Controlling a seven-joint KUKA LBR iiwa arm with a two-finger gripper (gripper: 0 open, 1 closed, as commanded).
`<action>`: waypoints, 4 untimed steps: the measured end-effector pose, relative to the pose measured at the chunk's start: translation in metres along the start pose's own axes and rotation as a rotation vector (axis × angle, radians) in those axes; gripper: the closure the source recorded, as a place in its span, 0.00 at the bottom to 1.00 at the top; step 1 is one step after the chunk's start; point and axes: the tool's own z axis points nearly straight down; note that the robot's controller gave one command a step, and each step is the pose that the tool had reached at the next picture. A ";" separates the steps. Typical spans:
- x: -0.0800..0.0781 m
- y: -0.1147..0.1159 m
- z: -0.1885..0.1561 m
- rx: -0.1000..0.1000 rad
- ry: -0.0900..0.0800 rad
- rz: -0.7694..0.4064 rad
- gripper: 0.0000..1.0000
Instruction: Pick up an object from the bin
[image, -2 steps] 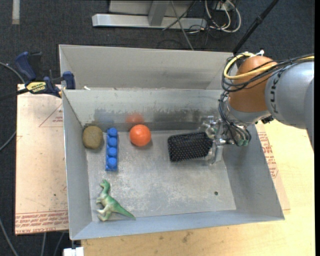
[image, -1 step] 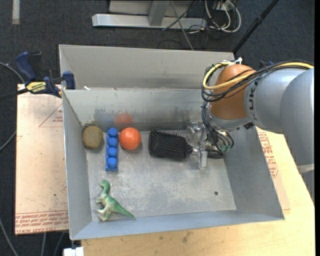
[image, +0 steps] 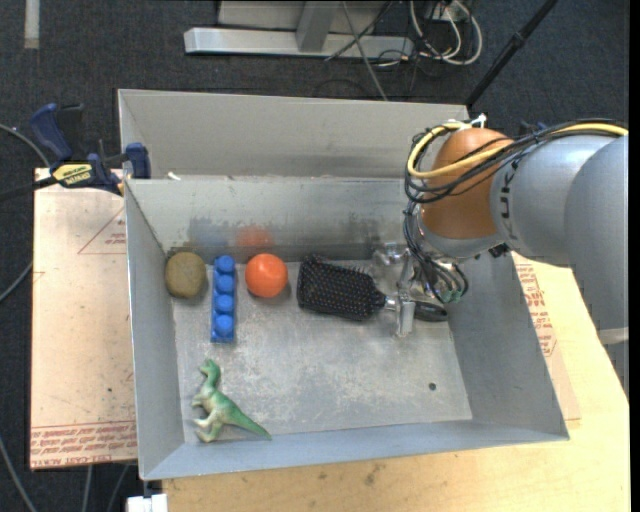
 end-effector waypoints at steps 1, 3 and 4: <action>0.035 0.033 -0.010 0.000 0.002 0.069 0.00; 0.030 0.082 -0.021 -0.004 0.004 -0.037 0.00; 0.017 0.112 -0.020 -0.003 0.010 -0.083 0.00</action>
Offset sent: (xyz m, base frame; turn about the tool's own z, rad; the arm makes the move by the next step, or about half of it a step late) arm -0.0147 0.0833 0.0198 -0.0639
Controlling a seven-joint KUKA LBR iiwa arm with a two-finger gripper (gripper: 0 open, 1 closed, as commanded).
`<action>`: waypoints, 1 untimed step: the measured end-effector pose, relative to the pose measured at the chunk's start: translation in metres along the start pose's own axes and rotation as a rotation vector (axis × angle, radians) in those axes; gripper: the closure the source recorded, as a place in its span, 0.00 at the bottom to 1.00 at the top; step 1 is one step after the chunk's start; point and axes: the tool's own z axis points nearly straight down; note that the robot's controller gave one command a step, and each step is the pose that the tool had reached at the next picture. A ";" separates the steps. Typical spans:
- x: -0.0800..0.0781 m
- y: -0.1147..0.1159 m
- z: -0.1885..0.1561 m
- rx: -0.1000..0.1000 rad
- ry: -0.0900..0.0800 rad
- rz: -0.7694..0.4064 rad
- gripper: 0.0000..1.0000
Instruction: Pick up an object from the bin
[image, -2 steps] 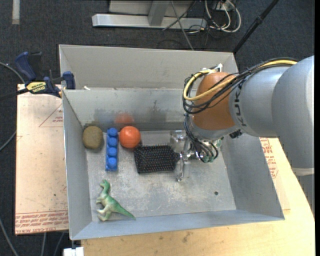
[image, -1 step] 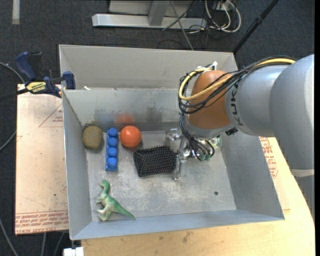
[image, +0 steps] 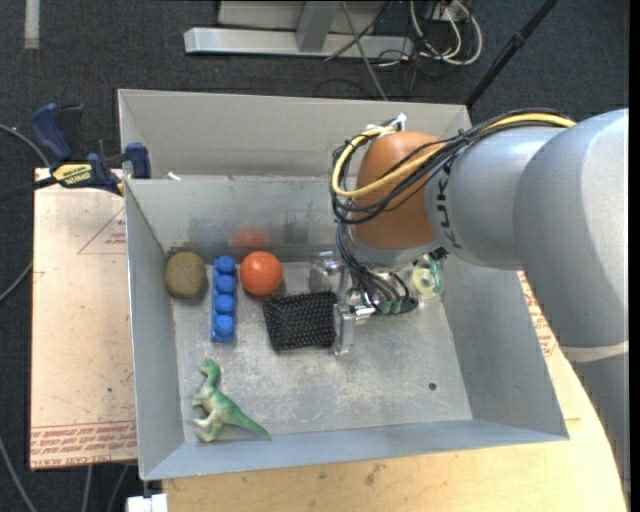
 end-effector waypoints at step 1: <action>0.012 0.037 0.000 -0.002 -0.001 -0.154 1.00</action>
Offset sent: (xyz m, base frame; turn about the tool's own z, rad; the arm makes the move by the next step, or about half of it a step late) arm 0.0000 0.0000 0.0000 0.0000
